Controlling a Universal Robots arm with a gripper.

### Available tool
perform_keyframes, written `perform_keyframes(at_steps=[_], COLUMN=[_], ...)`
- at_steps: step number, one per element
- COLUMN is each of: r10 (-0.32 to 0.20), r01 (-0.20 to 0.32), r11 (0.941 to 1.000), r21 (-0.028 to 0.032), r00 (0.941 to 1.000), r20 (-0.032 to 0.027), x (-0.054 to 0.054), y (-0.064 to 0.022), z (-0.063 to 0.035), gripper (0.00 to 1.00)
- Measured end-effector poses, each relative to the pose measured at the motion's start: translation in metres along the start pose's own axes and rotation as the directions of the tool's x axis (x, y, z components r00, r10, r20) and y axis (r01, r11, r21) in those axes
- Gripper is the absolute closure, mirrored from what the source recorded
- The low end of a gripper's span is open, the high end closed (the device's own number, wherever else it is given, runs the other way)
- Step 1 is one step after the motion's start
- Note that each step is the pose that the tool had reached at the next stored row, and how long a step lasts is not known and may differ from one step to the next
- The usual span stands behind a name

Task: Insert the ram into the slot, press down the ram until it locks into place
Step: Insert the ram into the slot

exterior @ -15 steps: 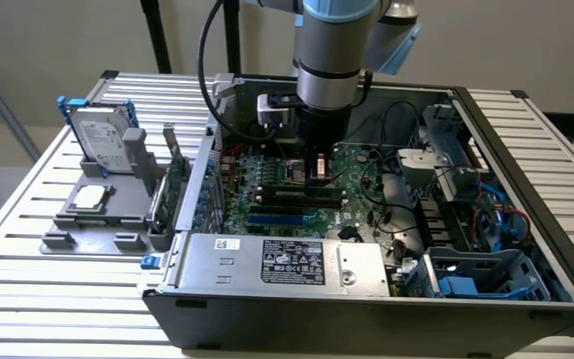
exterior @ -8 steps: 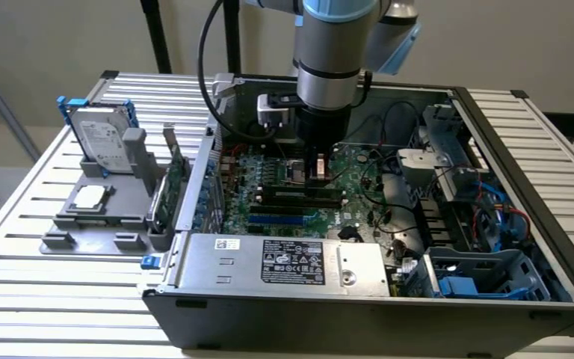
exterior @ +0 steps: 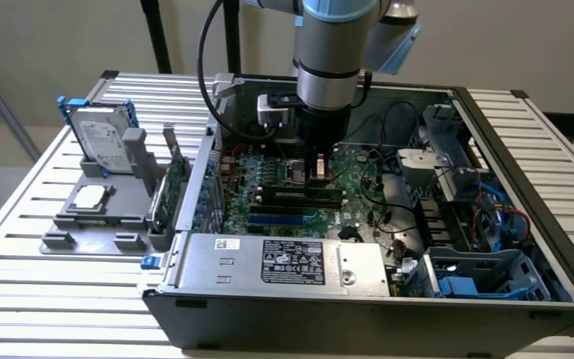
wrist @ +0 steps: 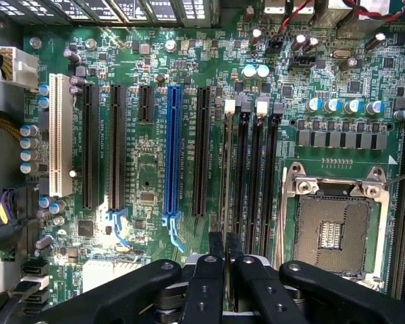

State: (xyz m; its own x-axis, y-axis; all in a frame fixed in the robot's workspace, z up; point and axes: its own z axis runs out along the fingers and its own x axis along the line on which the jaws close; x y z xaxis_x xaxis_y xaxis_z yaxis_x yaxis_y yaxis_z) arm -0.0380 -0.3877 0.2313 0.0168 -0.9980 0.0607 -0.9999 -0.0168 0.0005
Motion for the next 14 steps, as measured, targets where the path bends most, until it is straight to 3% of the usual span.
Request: perform_keyframes(at_steps=[14], r10=[0.0], r01=[0.0], r11=[1.0], r21=[-0.0001], r00=[1.0], r20=[-0.0042], x=[-0.0011], y=[0.0], z=[0.0009], gripper=[0.87])
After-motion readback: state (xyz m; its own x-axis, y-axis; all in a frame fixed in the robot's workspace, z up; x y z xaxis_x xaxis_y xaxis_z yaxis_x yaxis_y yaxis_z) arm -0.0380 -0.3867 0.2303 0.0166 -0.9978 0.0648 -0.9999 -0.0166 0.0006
